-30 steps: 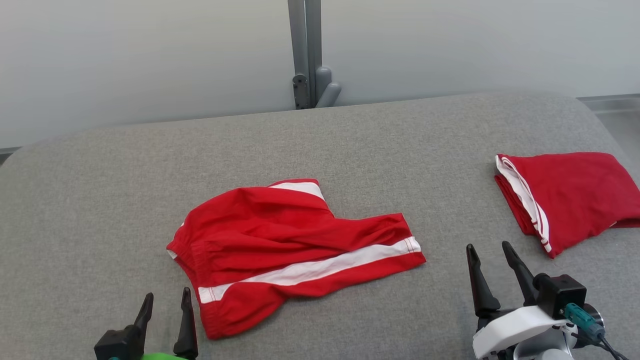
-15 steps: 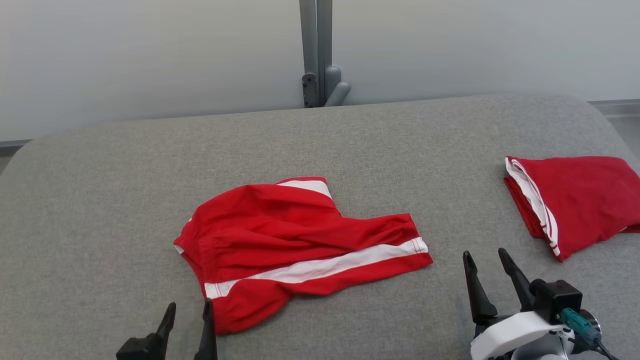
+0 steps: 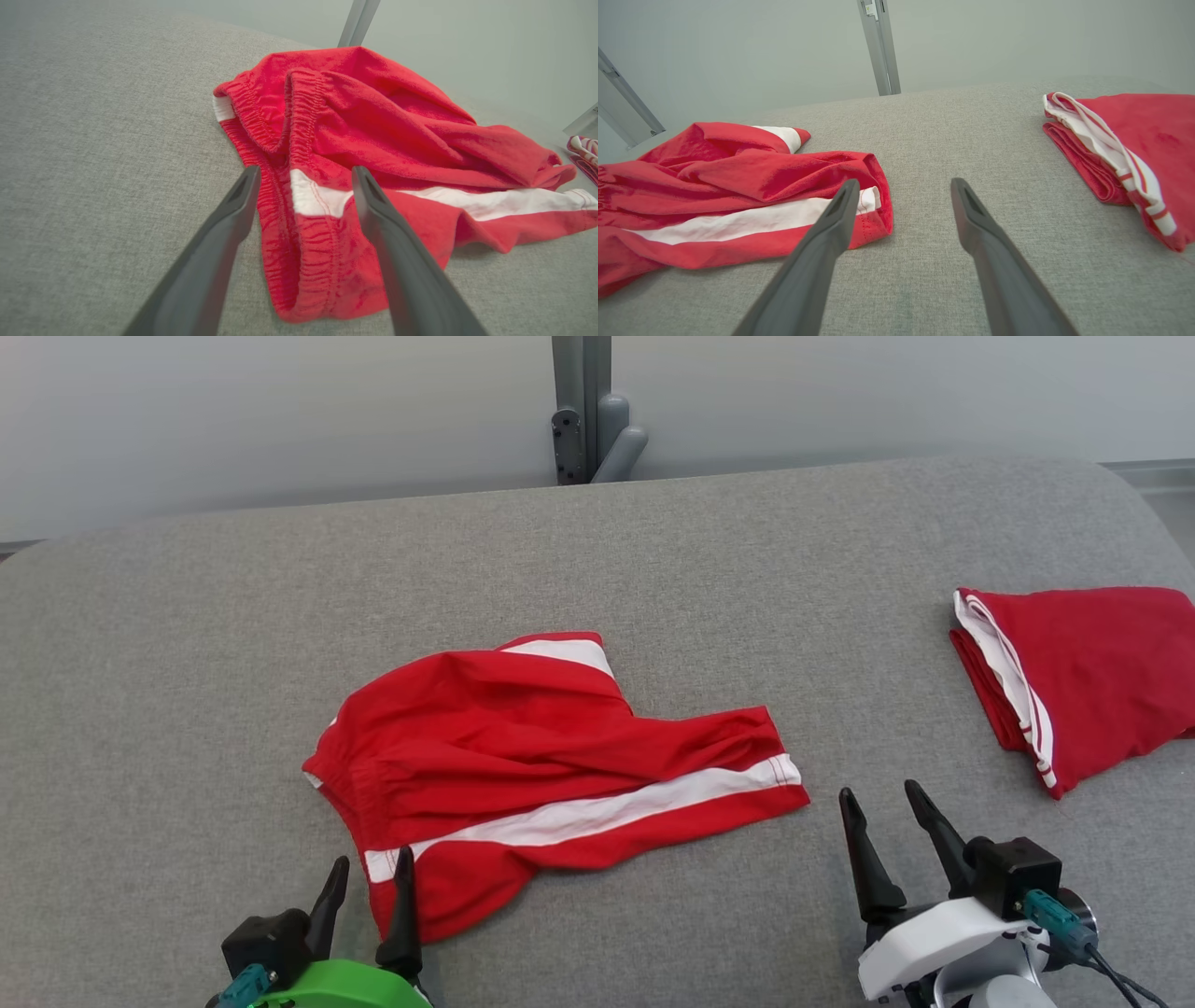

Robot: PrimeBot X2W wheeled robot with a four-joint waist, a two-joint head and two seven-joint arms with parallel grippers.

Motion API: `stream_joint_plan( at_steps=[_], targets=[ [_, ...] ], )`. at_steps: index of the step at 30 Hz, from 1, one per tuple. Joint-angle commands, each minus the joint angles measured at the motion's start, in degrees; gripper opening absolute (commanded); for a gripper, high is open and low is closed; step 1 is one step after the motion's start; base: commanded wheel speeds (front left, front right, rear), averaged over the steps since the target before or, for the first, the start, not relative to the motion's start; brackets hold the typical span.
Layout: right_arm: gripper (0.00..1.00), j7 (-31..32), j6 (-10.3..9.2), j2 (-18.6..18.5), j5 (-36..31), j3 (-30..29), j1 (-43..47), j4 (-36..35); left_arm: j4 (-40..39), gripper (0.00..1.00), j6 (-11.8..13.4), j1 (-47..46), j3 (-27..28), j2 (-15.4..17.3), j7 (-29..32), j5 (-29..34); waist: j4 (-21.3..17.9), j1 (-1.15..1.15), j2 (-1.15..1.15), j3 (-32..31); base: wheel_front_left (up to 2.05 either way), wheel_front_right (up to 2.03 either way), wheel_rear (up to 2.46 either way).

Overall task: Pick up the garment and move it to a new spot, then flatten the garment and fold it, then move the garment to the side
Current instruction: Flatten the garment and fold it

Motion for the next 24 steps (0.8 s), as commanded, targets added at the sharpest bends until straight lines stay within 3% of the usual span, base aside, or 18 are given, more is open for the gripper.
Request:
stream_joint_plan(
  at_steps=[1, 16, 22, 23, 24],
  targets=[
    [1.00, -0.14, -0.07, -0.18, 0.52, 0.12, -0.81, 0.20, 0.58, 1.00, -0.25, -1.14, -0.31, 0.18, 0.00, -0.30, -0.28, 0.00, 0.41, 0.59, 0.00, 0.00, 0.00],
    [1.00, -0.14, -0.07, -0.17, 0.94, 1.74, -2.29, 0.66, 2.49, 1.00, -0.82, -2.90, -0.63, 0.19, 0.00, -2.74, -0.38, 0.00, 0.41, 2.76, 0.00, 0.00, 0.00],
    [1.00, -0.14, -0.07, -0.17, 1.74, 2.99, -3.26, 1.76, 2.73, 0.91, -1.01, -3.55, -0.81, 0.19, 0.00, -3.29, -0.14, 0.00, 0.41, 3.48, 0.00, 0.00, 0.00],
    [1.00, -0.14, -0.07, -0.17, 1.95, 3.18, -3.38, 1.97, 2.81, 0.76, -1.08, -3.64, -0.87, 0.19, 0.00, -3.38, -0.10, 0.00, 0.41, 3.59, 0.00, 0.00, 0.00],
    [1.00, -0.14, -0.07, -0.17, 2.12, 3.52, -3.83, 2.21, 2.95, 0.46, -1.10, -3.84, -1.03, 0.19, 0.00, -3.26, -0.02, 0.00, 0.41, 3.83, 0.00, 0.00, 0.00]
  ],
)
